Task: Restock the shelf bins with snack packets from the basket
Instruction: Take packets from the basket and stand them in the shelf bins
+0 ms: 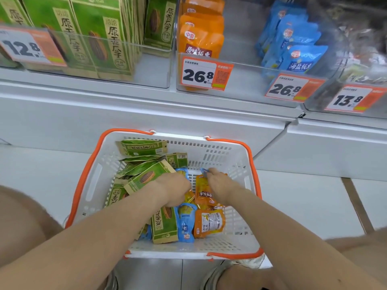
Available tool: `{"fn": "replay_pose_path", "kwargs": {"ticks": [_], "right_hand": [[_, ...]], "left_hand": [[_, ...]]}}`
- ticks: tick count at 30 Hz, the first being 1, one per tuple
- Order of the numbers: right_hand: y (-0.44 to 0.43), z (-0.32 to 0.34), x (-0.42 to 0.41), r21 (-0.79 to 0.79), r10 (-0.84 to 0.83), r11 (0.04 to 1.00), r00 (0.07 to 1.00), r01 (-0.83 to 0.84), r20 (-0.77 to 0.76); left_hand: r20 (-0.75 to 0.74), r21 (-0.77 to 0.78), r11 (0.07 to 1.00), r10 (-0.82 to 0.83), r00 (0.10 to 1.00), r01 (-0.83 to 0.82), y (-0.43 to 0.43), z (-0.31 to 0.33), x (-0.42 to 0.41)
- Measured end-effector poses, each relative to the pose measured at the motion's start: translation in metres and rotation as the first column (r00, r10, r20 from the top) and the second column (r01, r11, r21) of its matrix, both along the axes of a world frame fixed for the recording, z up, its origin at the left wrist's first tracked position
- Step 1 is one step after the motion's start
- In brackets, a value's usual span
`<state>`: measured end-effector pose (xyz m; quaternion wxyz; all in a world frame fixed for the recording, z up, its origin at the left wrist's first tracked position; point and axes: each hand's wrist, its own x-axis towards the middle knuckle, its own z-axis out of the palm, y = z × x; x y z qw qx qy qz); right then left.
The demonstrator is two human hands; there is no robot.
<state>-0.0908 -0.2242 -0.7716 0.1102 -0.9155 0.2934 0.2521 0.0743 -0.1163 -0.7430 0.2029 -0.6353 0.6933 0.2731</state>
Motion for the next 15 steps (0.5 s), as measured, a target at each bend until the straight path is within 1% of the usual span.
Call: {"fn": "replay_pose_path", "kwargs": {"ticks": [3, 6, 8, 9, 10, 11, 13, 15], "right_hand": [[-0.010, 0.013, 0.001, 0.032, -0.143, 0.990, 0.981, 0.140, 0.130], [-0.016, 0.033, 0.001, 0.013, -0.257, 0.965, 0.934, 0.263, 0.250], [-0.020, 0.055, 0.004, 0.026, -0.302, 0.949, 0.884, 0.314, 0.357], [-0.022, 0.069, 0.006, 0.051, -0.320, 0.943, 0.858, 0.327, 0.402], [-0.023, 0.083, 0.008, 0.081, -0.334, 0.940, 0.840, 0.332, 0.427], [-0.025, 0.099, 0.011, 0.113, -0.341, 0.939, 0.826, 0.326, 0.449], [-0.028, 0.128, 0.015, 0.195, -0.350, 0.937, 0.782, 0.290, 0.515], [-0.032, 0.154, 0.018, 0.269, -0.357, 0.933, 0.724, 0.241, 0.590]], "left_hand": [[-0.041, -0.059, 0.996, 0.072, 0.997, -0.074, 0.001, 0.003, 0.006], [-0.107, -0.124, 0.974, 0.178, 0.978, -0.191, -0.001, 0.010, 0.010], [-0.202, -0.181, 0.938, 0.260, 0.944, -0.297, -0.004, 0.012, 0.012], [-0.281, -0.196, 0.911, 0.302, 0.911, -0.362, -0.006, 0.013, 0.013], [-0.378, -0.190, 0.881, 0.342, 0.860, -0.434, -0.008, 0.016, 0.014], [-0.479, -0.155, 0.848, 0.384, 0.789, -0.506, -0.010, 0.019, 0.016], [-0.655, -0.075, 0.778, 0.433, 0.619, -0.624, -0.012, 0.031, 0.016], [-0.797, -0.020, 0.698, 0.422, 0.433, -0.716, -0.015, 0.048, 0.013]]}}
